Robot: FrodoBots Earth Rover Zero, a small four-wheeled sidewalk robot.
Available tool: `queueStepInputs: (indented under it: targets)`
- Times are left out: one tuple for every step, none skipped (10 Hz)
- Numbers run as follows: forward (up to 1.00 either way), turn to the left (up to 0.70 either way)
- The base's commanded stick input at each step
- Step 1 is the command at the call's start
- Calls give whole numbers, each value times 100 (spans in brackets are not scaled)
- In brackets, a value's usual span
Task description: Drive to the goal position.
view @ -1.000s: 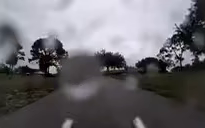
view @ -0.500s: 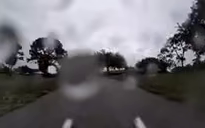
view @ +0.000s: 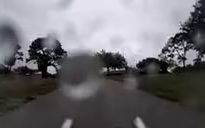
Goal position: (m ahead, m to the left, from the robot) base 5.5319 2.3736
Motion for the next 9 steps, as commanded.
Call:
queueStepInputs:
  targets:
    - [100,0]
    - [100,0]
    - [100,0]
    - [100,0]
    - [100,0]
    - [100,0]
    - [100,0]
    - [100,0]
    - [100,0]
